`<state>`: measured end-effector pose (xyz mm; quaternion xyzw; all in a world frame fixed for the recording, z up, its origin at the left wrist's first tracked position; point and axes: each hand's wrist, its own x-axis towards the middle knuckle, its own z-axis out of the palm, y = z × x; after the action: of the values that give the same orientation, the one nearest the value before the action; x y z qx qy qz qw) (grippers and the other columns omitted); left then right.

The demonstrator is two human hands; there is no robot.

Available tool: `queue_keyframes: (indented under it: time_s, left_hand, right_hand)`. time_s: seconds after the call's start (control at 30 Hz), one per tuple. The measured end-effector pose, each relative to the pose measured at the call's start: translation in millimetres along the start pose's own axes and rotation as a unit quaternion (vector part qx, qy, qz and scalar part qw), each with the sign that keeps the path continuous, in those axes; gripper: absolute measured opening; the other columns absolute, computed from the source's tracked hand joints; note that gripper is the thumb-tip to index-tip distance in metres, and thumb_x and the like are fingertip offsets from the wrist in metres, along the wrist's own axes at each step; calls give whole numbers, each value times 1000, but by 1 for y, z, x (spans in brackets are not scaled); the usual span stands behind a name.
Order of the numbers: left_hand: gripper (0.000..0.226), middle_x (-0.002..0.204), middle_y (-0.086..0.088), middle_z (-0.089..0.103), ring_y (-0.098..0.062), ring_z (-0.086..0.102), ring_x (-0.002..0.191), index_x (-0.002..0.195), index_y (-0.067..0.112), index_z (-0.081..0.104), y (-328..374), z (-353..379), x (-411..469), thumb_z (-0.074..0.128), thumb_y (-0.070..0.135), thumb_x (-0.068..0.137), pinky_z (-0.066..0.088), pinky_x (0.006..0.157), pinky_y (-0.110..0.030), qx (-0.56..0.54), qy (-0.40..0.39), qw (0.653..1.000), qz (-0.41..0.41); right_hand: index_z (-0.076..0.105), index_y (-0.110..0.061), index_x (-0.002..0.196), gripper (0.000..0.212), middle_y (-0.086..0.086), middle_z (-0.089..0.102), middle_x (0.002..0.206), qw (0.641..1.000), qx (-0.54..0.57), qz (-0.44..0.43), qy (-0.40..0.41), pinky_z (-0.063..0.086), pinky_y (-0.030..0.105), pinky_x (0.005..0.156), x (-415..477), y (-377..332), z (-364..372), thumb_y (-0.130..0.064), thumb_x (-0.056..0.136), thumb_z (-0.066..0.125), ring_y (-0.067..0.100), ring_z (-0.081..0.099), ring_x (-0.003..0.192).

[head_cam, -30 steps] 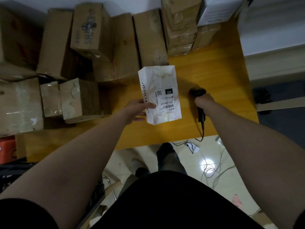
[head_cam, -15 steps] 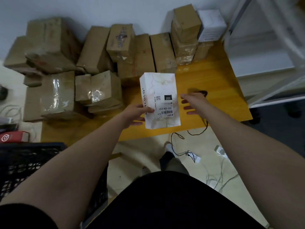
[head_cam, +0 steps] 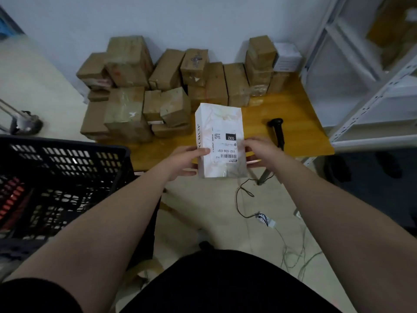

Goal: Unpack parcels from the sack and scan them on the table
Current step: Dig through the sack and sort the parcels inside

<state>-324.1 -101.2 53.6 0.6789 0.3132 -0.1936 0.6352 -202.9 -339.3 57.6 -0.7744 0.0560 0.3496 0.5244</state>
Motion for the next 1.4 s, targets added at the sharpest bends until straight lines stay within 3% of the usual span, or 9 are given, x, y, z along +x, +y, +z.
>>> queue_keyframes:
  time_s: [0.2,0.27,0.4,0.67,0.83,1.0,1.17,1.3,1.4]
  left_hand:
    - [82,121,8,73,-18,77,96,136,34,53,-52,34,-88,85,64,66,62,83,-45,-71,95,990,78]
    - [75,125,6,69,-20,77,94,134,35,51,-76,47,-119,84,60,72,64,78,-43,-103,140,981,92]
    - [45,111,3,74,-18,78,77,119,35,56,-123,62,-190,80,49,85,62,60,-33,-141,218,962,85]
    - [33,107,4,75,-15,77,71,110,39,56,-199,41,-304,75,54,87,58,57,-29,-163,315,932,77]
    - [42,111,1,72,-19,75,75,115,33,57,-235,12,-360,76,55,84,58,59,-29,-183,356,912,91]
    - [46,112,-7,72,-26,74,71,116,25,58,-283,-25,-413,77,50,83,63,63,-41,-224,389,889,96]
    - [33,108,-8,72,-17,67,58,114,25,57,-335,-70,-450,74,43,91,59,60,-36,-272,399,872,80]
    - [44,120,-13,70,-34,71,83,123,19,56,-380,-115,-480,74,42,92,59,81,-59,-282,391,873,71]
    - [37,117,-8,72,-23,74,70,114,23,61,-418,-156,-506,76,46,89,65,64,-45,-283,384,877,62]
  right_hand:
    - [71,-27,98,7,0,74,111,992,56,-108,36,58,52,94,-62,36,14,-26,93,66,27,70,105]
    - [71,-30,97,10,-1,75,111,989,85,-120,15,59,49,94,-86,53,26,-23,92,66,26,72,106]
    - [70,-29,94,12,3,77,109,990,79,-108,-40,60,49,92,-139,83,58,-18,91,68,29,73,105]
    - [69,-23,104,15,-1,77,101,978,62,-146,-132,52,20,54,-220,103,134,-14,94,64,12,72,83]
    - [69,-25,102,13,0,76,108,967,33,-193,-166,59,36,76,-259,101,191,-17,93,63,18,72,98]
    - [71,-30,100,14,-3,76,111,956,0,-210,-206,57,46,97,-300,104,256,-23,89,67,18,70,104]
    - [73,-38,107,24,-12,77,102,954,-44,-178,-239,63,47,87,-343,122,322,-34,84,68,14,74,97]
    - [74,-53,101,27,-19,77,95,955,-22,-134,-262,64,41,66,-386,146,378,-32,89,63,17,72,98]
    - [74,-53,99,29,-15,77,102,958,-6,-115,-263,65,46,75,-414,162,426,-26,94,62,16,71,99]
